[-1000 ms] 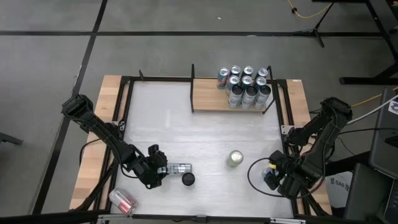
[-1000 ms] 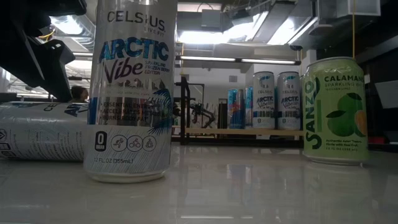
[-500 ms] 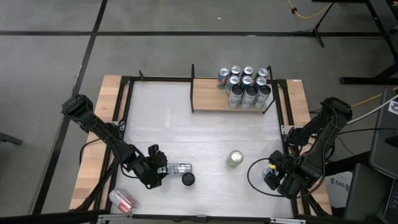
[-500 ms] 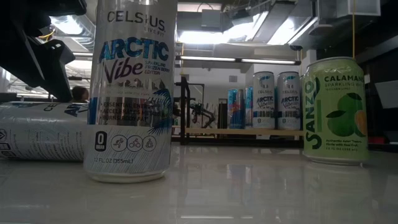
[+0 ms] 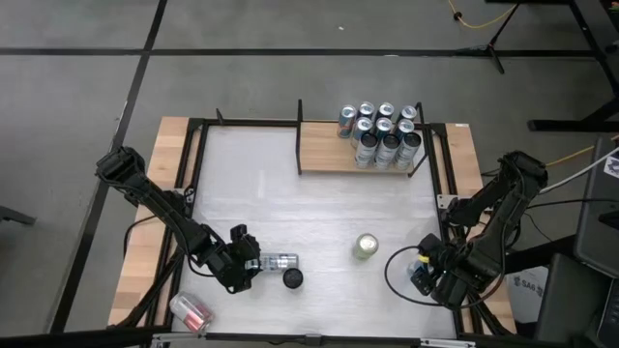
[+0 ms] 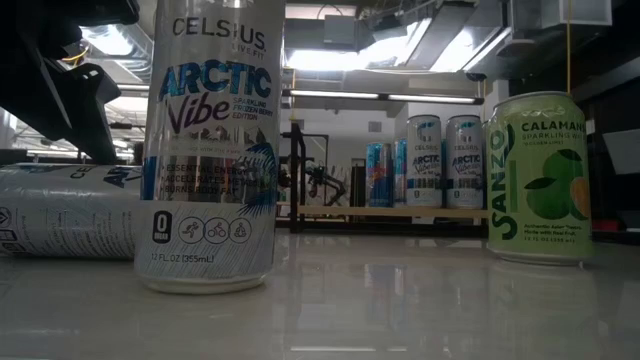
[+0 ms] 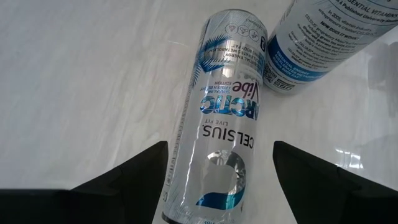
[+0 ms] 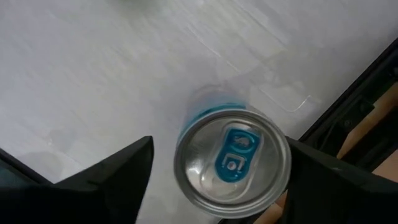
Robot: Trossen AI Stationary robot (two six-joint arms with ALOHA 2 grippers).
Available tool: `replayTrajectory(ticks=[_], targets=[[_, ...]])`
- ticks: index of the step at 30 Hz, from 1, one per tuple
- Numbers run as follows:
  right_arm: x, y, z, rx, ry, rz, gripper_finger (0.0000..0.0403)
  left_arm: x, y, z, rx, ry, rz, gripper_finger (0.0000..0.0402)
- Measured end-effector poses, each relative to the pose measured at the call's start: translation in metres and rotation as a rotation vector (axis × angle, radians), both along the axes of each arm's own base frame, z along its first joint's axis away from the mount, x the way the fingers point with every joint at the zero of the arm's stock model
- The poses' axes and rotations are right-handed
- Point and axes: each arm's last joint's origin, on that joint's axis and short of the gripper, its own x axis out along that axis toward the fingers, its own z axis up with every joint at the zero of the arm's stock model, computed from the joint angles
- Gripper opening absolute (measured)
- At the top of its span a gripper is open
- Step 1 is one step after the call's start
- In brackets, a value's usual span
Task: Place canned beverage on shelf
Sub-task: Put the blue soda can on the shelf aligned with the other blue soda cans
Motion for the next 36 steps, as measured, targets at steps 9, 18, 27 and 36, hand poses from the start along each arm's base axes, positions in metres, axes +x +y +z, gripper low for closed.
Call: replayTrajectory(ticks=[9,18,27,36], targets=[[0.000,0.000,0.000,-0.002,-0.006,0.000,0.0221,0.000,0.000,0.000,0.003,-0.002,0.002,0.0283],[0.000,0.000,0.000,-0.002,-0.010,0.001,0.0234,0.000,0.001,0.000,0.015,-0.012,0.011,0.0283],[0.002,0.001,0.005,0.000,-0.027,0.029,0.0218,0.000,0.001,0.000,0.018,-0.014,0.013,0.0283],[0.028,-0.010,0.030,0.001,-0.106,0.135,0.0225,0.001,0.001,0.001,0.040,-0.033,0.029,0.0283]])
